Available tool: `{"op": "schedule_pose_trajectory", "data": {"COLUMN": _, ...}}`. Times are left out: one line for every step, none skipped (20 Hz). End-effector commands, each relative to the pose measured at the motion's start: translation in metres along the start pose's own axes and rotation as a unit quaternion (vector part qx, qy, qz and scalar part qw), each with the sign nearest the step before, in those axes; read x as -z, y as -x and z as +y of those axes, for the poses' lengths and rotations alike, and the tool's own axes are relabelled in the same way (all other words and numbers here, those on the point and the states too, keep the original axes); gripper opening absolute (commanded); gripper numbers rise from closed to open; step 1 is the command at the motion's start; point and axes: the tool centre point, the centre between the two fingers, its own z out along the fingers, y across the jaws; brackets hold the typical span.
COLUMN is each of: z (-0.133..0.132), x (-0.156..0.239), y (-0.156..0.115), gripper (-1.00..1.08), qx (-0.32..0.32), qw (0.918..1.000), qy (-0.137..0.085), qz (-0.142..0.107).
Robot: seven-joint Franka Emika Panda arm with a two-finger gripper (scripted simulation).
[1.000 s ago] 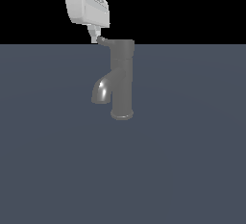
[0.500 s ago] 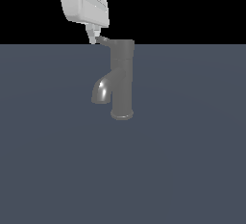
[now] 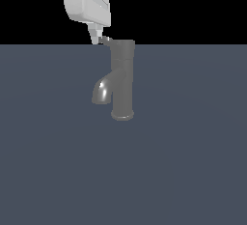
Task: Turn on the faucet by rotating a designated handle.
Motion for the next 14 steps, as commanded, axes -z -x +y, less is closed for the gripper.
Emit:
{"op": "schedule_pose_trajectory", "data": {"z": -0.001, "x": 0.0, "y": -0.033, "gripper": -1.0, "qx": -0.02, "qw": 0.9998, "qy": 0.001, "qz": 0.003}}
{"op": "schedule_pose_trajectory", "data": {"z": 0.0, "x": 0.0, "y": -0.039, "gripper": -1.0, "qx": -0.02, "qw": 0.9998, "qy": 0.001, "qz": 0.003}}
{"op": "schedule_pose_trajectory", "data": {"z": 0.002, "x": 0.0, "y": -0.044, "gripper": -1.0, "qx": -0.021, "qw": 0.9998, "qy": 0.001, "qz": 0.003}}
{"op": "schedule_pose_trajectory", "data": {"z": 0.003, "x": 0.0, "y": -0.049, "gripper": -1.0, "qx": -0.022, "qw": 0.9998, "qy": 0.001, "qz": 0.003}}
{"op": "schedule_pose_trajectory", "data": {"z": 0.005, "x": 0.0, "y": -0.054, "gripper": -1.0, "qx": -0.022, "qw": 0.9997, "qy": 0.001, "qz": 0.003}}
{"op": "schedule_pose_trajectory", "data": {"z": 0.006, "x": 0.0, "y": -0.059, "gripper": -1.0, "qx": -0.023, "qw": 0.9997, "qy": 0.002, "qz": 0.003}}
{"op": "schedule_pose_trajectory", "data": {"z": 0.007, "x": 0.001, "y": -0.065, "gripper": -1.0, "qx": -0.024, "qw": 0.9997, "qy": 0.002, "qz": 0.003}}
{"op": "schedule_pose_trajectory", "data": {"z": 0.007, "x": 0.001, "y": -0.065, "gripper": -1.0, "qx": -0.024, "qw": 0.9997, "qy": 0.002, "qz": 0.003}}
{"op": "schedule_pose_trajectory", "data": {"z": 0.012, "x": 0.0, "y": -0.031, "gripper": -1.0, "qx": 0.003, "qw": 1.0, "qy": 0.001, "qz": 0.001}}
{"op": "schedule_pose_trajectory", "data": {"z": 0.009, "x": 0.0, "y": -0.038, "gripper": -1.0, "qx": 0.001, "qw": 1.0, "qy": 0.001, "qz": 0.002}}
{"op": "schedule_pose_trajectory", "data": {"z": 0.007, "x": 0.0, "y": -0.044, "gripper": -1.0, "qx": -0.001, "qw": 1.0, "qy": 0.001, "qz": 0.002}}
{"op": "schedule_pose_trajectory", "data": {"z": 0.004, "x": 0.0, "y": -0.051, "gripper": -1.0, "qx": -0.003, "qw": 1.0, "qy": 0.001, "qz": 0.002}}
{"op": "schedule_pose_trajectory", "data": {"z": 0.001, "x": 0.0, "y": -0.057, "gripper": -1.0, "qx": -0.004, "qw": 1.0, "qy": 0.001, "qz": 0.002}}
{"op": "schedule_pose_trajectory", "data": {"z": -0.001, "x": 0.001, "y": -0.063, "gripper": -1.0, "qx": -0.006, "qw": 1.0, "qy": 0.001, "qz": 0.002}}
